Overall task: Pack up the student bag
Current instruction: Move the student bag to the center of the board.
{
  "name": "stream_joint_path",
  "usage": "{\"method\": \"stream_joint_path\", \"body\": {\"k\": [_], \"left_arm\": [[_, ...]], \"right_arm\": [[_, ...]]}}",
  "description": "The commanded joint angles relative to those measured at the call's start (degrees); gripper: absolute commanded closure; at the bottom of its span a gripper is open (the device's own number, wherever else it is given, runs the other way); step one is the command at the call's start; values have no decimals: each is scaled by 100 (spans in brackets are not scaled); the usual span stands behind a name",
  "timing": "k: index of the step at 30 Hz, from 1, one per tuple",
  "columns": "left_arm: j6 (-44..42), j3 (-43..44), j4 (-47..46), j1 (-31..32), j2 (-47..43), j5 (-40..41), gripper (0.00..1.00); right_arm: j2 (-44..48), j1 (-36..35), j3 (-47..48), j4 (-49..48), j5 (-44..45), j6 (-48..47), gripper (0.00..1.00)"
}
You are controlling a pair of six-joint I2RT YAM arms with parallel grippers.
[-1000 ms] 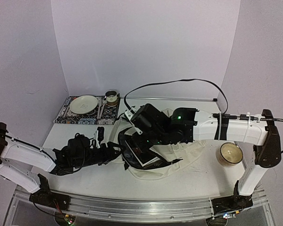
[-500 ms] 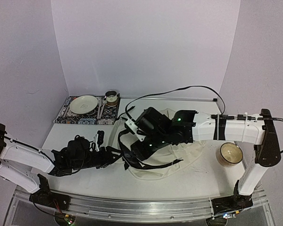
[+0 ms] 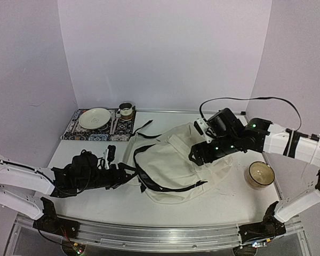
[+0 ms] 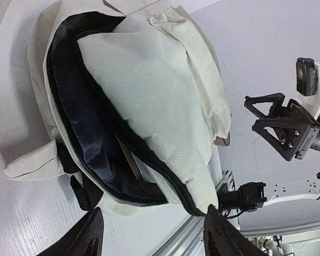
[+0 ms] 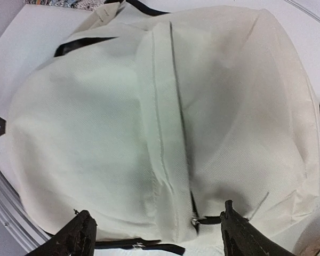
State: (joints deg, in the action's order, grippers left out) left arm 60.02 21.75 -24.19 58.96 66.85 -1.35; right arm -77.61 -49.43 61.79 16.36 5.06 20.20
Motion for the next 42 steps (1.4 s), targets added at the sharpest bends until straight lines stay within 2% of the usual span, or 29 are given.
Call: {"method": "stream_joint_path", "body": {"k": [1, 7, 14, 18, 24, 28, 31, 36, 42], "left_arm": [[-189, 602, 338, 25, 156, -185, 34], [-114, 879, 624, 28, 459, -216, 32], [-114, 1323, 616, 28, 1000, -86, 34], [-177, 1752, 593, 28, 1482, -116, 42], [-398, 2240, 572, 2, 2073, -188, 60], [-435, 1988, 581, -109, 1819, -38, 74], [-448, 1623, 584, -329, 1372, -7, 78], [-668, 1111, 1003, -931, 561, -75, 71], [-1569, 1694, 3457, -1038, -260, 1161, 47]], "right_arm": [[354, 270, -480, 241, 88, 164, 17], [587, 919, -1089, 166, -290, 273, 16], [220, 971, -1368, -547, -1063, 474, 13], [-102, 960, -1490, -1106, -1628, 685, 13], [-329, 716, -1490, -1617, -1858, 967, 14], [-564, 291, -1324, -1871, -1752, 1091, 14], [-809, 10, -1113, -1947, -1701, 1094, 14], [-814, -99, -921, -1864, -1581, 1054, 14], [-342, -106, -848, -1193, -955, 811, 11]]}}
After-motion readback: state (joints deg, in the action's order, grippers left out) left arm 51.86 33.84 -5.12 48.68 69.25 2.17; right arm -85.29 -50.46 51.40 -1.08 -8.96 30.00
